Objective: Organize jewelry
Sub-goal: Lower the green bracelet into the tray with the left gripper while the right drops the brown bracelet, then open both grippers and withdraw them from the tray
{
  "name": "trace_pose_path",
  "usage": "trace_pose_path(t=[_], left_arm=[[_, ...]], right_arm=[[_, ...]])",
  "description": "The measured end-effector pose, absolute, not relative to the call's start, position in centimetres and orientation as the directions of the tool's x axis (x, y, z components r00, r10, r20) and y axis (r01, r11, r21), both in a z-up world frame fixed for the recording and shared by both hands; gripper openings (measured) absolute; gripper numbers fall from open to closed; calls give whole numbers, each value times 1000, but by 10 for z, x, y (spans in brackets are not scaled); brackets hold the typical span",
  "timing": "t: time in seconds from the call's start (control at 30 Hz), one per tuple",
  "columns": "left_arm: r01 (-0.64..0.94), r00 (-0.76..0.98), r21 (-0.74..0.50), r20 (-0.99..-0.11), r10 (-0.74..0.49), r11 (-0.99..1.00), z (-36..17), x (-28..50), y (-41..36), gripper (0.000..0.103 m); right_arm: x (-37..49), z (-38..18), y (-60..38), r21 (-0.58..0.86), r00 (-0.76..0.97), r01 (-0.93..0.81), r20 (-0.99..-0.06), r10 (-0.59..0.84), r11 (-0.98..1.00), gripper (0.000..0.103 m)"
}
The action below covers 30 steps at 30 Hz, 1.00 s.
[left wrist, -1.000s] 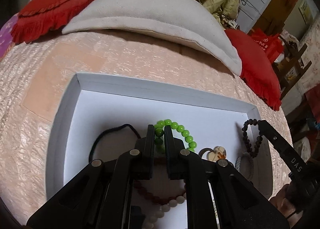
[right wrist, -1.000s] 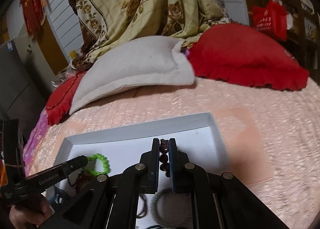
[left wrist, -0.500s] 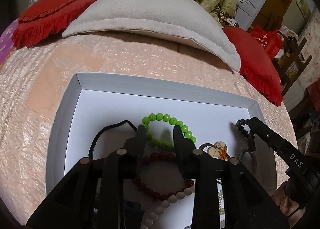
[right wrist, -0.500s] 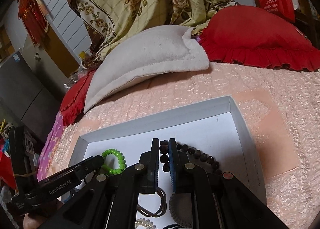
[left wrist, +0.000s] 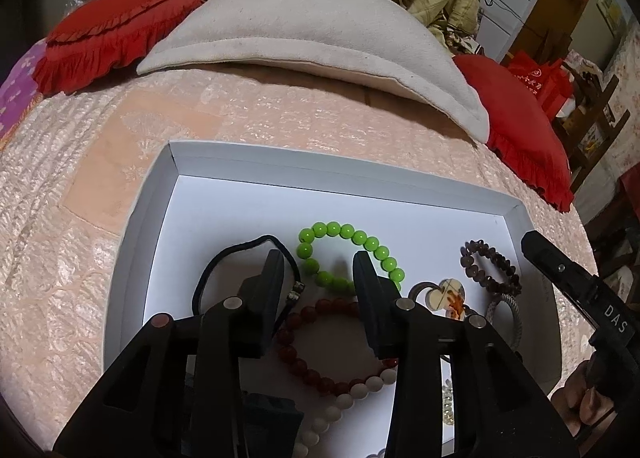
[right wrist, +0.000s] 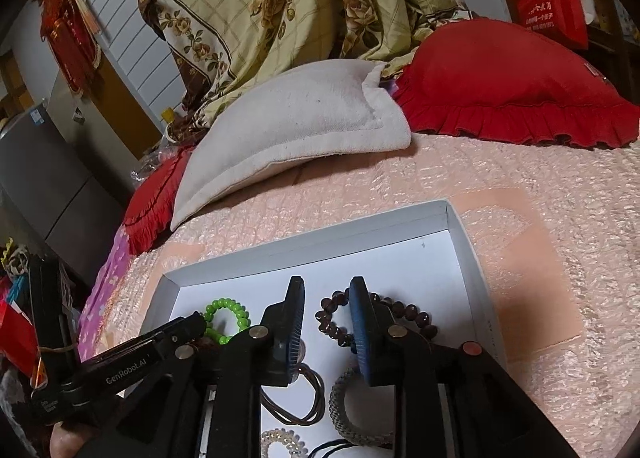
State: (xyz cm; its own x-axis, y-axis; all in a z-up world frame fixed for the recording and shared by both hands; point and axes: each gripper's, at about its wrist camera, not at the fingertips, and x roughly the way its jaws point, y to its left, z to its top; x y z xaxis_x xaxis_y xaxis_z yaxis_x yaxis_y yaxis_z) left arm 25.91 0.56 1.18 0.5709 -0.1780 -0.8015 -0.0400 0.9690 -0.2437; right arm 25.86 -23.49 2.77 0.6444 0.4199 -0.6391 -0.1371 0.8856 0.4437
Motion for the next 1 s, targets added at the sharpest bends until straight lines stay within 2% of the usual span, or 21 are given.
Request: trace_pose_path(t=[0.27,0.33,0.53,0.87,1.0], left_arm=[[-24,580,-216,-798,-162,976,18,251,2,41],[-23,594,-207,-790,-153,978,23,243,3,51],[-9,624,-153,-773,-114,988,31,207,7,59],[-2,627,-64,-778,-49,998,18,137,12,61],[-3,637,-56,-770,-41,998,17,123,12,66]], right_arm=[[245,30,-234,383,629,-158,-672,392,910,22],[237,32,-235,370,628,-167,-675,388,914,22],[201,35,-237,330,618,-184,-694,369,926,22],[142,18,-243,280,580,-207,-736,348,937,22],[129,19,-241,295,580,-230,-724,374,927,34]])
